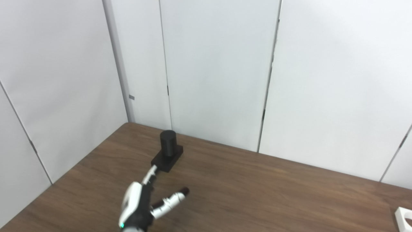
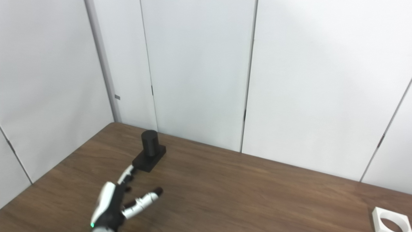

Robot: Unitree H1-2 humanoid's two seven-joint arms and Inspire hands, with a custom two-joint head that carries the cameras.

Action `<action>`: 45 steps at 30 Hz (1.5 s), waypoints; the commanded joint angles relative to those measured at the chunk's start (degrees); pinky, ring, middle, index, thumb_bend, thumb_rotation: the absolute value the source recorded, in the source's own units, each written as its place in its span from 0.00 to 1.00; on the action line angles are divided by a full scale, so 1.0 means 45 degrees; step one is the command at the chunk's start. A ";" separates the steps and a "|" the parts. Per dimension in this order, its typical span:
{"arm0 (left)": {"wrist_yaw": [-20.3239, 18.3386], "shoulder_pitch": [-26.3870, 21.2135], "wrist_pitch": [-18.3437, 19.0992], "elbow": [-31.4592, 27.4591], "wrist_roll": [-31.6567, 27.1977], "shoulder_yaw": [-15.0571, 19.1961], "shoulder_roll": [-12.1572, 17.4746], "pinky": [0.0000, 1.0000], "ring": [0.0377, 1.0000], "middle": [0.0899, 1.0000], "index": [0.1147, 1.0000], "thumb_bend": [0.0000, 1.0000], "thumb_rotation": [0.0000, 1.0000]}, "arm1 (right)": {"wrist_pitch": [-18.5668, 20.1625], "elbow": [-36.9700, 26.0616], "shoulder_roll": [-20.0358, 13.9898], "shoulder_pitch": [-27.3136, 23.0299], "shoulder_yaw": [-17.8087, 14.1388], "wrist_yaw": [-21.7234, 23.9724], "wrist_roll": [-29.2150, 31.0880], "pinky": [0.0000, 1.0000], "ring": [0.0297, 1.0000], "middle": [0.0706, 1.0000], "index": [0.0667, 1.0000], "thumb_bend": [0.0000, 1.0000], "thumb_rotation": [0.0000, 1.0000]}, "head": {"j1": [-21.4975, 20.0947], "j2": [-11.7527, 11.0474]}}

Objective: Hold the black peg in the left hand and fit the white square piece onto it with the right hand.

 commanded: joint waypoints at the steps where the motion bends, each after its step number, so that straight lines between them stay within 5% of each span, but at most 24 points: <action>1: -0.0280 -0.0703 -0.0074 0.0018 0.0764 0.0331 0.0215 0.88 0.95 0.96 0.94 0.90 0.53 | -0.0010 0.0258 0.0376 0.0346 0.0113 0.0022 0.0053 1.00 0.86 0.81 0.95 0.77 1.00 | 0.0008 0.0013; 8: -0.0862 -0.1587 -0.0072 0.1225 0.2464 0.1058 0.0654 0.73 0.87 0.90 0.89 0.95 0.54 | 0.0238 0.0089 0.0427 0.0404 0.0141 0.0013 0.0002 0.99 0.87 0.81 0.94 0.80 1.00 | -0.0031 0.0106; 15: -0.0355 -0.2395 -0.0113 0.3016 0.3414 0.0899 0.1428 0.78 0.91 0.91 0.87 0.96 0.57 | 0.0142 0.0005 0.0525 0.0424 0.0164 -0.0135 -0.0459 0.94 0.85 0.80 0.94 0.79 1.00 | -0.0167 0.0178; 22: 0.0324 -0.3203 -0.0082 0.5114 0.4362 0.0253 0.2253 0.99 0.98 0.95 0.86 0.97 0.59 | 0.0084 0.0018 0.0572 0.0453 0.0135 0.0011 -0.0346 0.90 0.86 0.81 0.92 0.82 0.99 | -0.0194 0.0235; 27: 0.1087 -0.3839 -0.0087 0.6684 0.5073 -0.0352 0.2758 1.00 0.98 0.95 0.86 0.99 0.63 | 0.0029 -0.0024 0.0576 0.0495 0.0141 -0.0048 -0.0565 0.88 0.85 0.80 0.92 0.81 1.00 | -0.0273 0.0296; 36: 0.1113 -0.5004 -0.0072 0.8885 0.5820 -0.0603 0.3003 1.00 1.00 0.98 0.89 1.00 0.70 | 0.0168 -0.0312 0.0666 0.0605 0.0194 -0.0100 -0.0705 0.78 0.85 0.79 0.90 0.83 0.98 | -0.0445 0.0388; 45: 0.1416 -0.5668 -0.0072 0.9850 0.5777 -0.0637 0.2857 1.00 1.00 0.96 0.85 1.00 0.69 | 0.0395 -0.0552 0.0677 0.0695 0.0252 -0.0138 -0.0869 0.90 0.88 0.81 0.92 0.86 0.99 | -0.0528 0.0461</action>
